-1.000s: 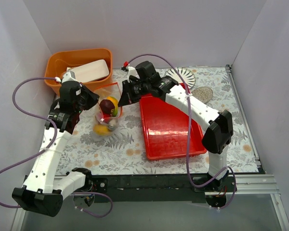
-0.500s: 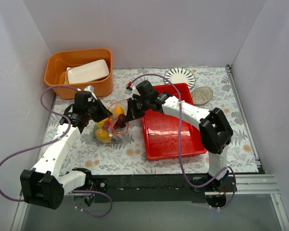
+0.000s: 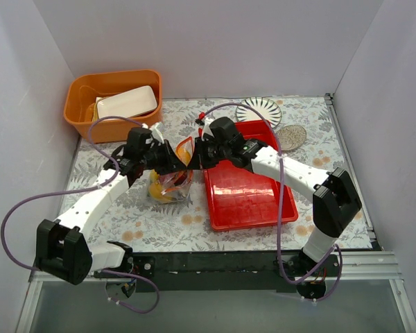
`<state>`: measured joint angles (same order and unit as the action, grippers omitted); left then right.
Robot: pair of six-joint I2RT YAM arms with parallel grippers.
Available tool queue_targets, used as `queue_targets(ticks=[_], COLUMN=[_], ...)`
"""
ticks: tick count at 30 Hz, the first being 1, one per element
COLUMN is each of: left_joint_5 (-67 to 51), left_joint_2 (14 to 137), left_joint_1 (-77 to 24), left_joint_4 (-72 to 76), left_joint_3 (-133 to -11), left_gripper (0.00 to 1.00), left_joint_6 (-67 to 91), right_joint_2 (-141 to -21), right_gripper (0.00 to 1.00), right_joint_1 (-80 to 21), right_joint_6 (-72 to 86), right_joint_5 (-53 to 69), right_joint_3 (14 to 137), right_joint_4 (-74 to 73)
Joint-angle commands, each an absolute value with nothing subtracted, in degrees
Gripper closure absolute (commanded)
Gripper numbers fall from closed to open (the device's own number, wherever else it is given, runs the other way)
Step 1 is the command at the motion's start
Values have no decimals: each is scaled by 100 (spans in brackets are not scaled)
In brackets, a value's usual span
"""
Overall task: Place the food in the zip-top bag and seal the zipper
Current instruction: Adjust the zipper food storage bag at the center of the board.
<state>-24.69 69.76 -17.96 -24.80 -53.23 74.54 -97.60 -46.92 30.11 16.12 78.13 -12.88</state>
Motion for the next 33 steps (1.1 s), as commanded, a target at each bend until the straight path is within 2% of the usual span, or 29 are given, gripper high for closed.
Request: queue_targets(ticks=[1, 8, 11, 12, 15, 16, 18, 19, 22, 24, 25, 26, 28, 29, 31, 32, 33], left_joint_5=[-2313, -2241, -2329, -2434, -2618, -2628, -2567, -2384, -1700, -1373, -1241, -1074, -1002, -1028, -1020, -1028, -1028], left_joint_2=[7251, 7339, 7453, 7497, 7655, 7673, 7621, 7559, 7164, 6840, 6725, 6619, 6399, 6364, 6320, 6328, 6328], left_joint_1=[-2494, -2654, -2742, -2760, -2917, -2961, -2988, -2988, -2988, -2988, -2988, -2988, -2979, -2979, -2979, -2979, -2979], left_joint_4=[-2469, -2470, -2365, -2277, -2145, -2136, -2136, -2136, -2285, -2477, -2531, -2557, -2549, -2497, -2470, -2435, -2426], left_joint_3=[-5765, -5774, -5836, -5845, -5994, -6046, -6126, -6126, -6082, -6030, -5934, -5854, -5565, -5468, -5344, -5265, -5230], left_gripper=[100, 96, 89, 78, 67, 55, 47, 38, 26, 23, 22, 20, 20, 20, 21, 21, 21], left_joint_6=[7207, 7181, 7207, 7224, 7268, 7277, 7312, 7321, 7365, 7383, 7444, 7462, 7610, 7637, 7786, 7805, 7822], right_joint_2=[-9571, -9528, -9396, -9369, -9325, -9316, -9264, -9238, -9150, -9071, -9036, -8931, -8807, -8694, -8605, -8552, -8526], right_gripper=[97, 97, 97, 97, 96, 96, 95, 95, 90, 86, 83, 71, 65, 55, 47, 34, 28], right_joint_1=[-4632, -4535, -4456, -4439, -4377, -4360, -4298, -4272, -4175, -4105, -4087, -4078, -4061, -4069, -4061, -4061, -4061], right_joint_6=[3094, 3164, 3225, 3234, 3278, 3287, 3322, 3348, 3384, 3366, 3366, 3331, 3349, 3357, 3375, 3384, 3427], right_joint_5=[1468, 800, 729, 712, 589, 519, 484, 405, 387, 474, 614, 711, 956, 1080, 1343, 1432, 1511], right_joint_3=[7971, 7972, 7771, 7743, 7647, 7629, 7532, 7497, 7322, 7147, 7085, 7006, 6752, 6646, 6461, 6390, 6337], right_joint_4=[-826, -1599, -1573, -1582, -1695, -1722, -1766, -1801, -1784, -1688, -1600, -1391, -1118, -803, -633, -511, -353])
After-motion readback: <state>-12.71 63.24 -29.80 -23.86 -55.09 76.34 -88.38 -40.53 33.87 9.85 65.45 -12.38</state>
